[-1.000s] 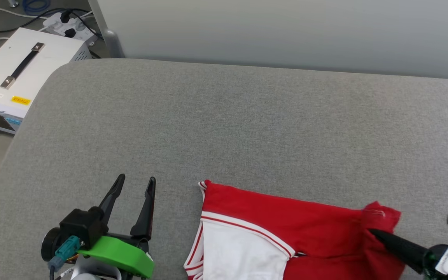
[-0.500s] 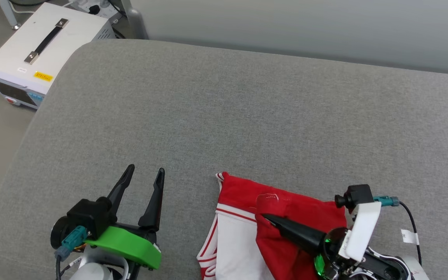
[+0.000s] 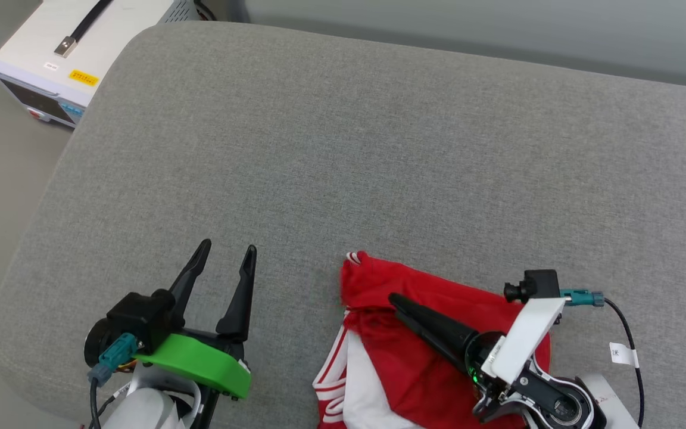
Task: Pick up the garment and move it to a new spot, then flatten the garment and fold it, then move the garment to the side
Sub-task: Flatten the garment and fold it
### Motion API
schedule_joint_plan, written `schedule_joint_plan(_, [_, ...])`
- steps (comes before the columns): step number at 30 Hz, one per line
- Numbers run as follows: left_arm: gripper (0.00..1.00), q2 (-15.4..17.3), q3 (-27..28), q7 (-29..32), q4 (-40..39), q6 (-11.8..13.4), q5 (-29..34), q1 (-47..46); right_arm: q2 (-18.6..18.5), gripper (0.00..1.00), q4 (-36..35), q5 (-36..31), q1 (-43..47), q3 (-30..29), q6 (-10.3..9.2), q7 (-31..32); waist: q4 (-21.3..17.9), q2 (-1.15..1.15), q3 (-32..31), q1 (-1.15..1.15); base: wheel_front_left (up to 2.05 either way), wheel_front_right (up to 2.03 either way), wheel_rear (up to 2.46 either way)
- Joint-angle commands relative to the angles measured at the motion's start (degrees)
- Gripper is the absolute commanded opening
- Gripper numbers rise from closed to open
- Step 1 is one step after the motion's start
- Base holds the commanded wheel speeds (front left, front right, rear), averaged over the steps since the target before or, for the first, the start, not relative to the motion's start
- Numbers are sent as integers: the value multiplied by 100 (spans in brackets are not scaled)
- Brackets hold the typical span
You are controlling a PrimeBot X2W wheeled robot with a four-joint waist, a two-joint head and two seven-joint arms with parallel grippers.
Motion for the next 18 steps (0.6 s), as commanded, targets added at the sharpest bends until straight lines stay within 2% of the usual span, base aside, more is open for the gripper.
schedule_joint_plan(1, [100,-37,39,-33,19,-40,51,-99,-28,100,-84,-69,-80,-1,-1,-69,-46,0,-55,0,0,0,0])
schedule_joint_plan(5, [100,-52,107,-34,58,-91,116,-38,-153,100,-464,-482,-40,-72,-1,-404,-127,0,-177,0,0,0,0])
schedule_joint_plan(7, [100,-53,135,-34,78,-99,140,9,-297,100,-622,-954,-2,-162,-1,-725,-178,0,-259,0,0,0,0])
schedule_joint_plan(11, [100,-39,168,-34,113,-83,182,113,-576,100,-778,-2404,144,-551,-1,-1492,-294,0,-410,0,0,0,0])
schedule_joint_plan(14, [100,-26,189,-34,137,-44,202,180,-625,100,-878,-3478,303,-1028,-1,-1862,-390,0,-514,0,0,0,0])
schedule_joint_plan(18, [100,4,242,-34,155,31,222,269,-478,100,-1140,-4939,547,-1760,-1,-2079,-545,0,-617,0,0,0,0])
